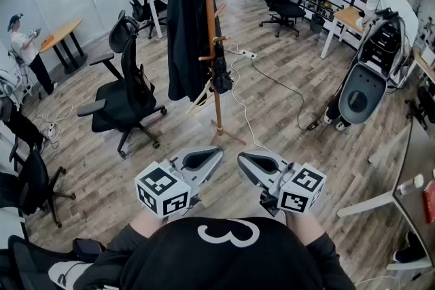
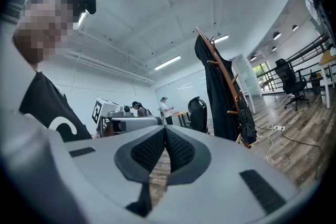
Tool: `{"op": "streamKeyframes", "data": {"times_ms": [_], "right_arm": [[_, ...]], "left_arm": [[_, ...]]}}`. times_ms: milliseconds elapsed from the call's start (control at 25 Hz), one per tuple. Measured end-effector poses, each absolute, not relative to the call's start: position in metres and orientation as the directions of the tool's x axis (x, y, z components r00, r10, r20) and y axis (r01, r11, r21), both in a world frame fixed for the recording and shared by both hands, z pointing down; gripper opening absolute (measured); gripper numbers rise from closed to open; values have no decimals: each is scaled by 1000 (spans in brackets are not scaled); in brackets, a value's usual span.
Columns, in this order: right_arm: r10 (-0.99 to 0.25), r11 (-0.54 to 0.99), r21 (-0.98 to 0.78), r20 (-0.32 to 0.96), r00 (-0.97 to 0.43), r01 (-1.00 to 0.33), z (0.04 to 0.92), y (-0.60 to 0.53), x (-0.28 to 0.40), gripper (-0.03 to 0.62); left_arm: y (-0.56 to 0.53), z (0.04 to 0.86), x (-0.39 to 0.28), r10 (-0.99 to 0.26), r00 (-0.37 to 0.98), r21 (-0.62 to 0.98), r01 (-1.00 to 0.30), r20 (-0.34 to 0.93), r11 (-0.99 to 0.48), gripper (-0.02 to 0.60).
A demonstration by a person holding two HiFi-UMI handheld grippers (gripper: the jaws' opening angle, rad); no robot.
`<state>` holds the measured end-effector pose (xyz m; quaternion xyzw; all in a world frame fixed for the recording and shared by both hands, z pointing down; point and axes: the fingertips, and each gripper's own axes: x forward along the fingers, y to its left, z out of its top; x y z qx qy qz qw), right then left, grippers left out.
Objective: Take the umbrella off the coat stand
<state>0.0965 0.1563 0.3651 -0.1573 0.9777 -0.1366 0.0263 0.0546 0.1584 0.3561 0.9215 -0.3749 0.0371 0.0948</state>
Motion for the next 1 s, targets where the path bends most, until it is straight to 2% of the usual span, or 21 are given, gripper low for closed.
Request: {"op": "streamKeyframes", "data": {"times_ms": [480, 1000], "right_arm": [[-309, 916, -269, 4, -951, -299, 367, 151, 110, 26], [-327, 905, -303, -46, -944, -298, 372, 125, 110, 28]], "left_arm": [[155, 356, 69, -695, 704, 146, -710, 143, -689, 17], [129, 367, 64, -693, 707, 162, -707, 141, -688, 17]]}}
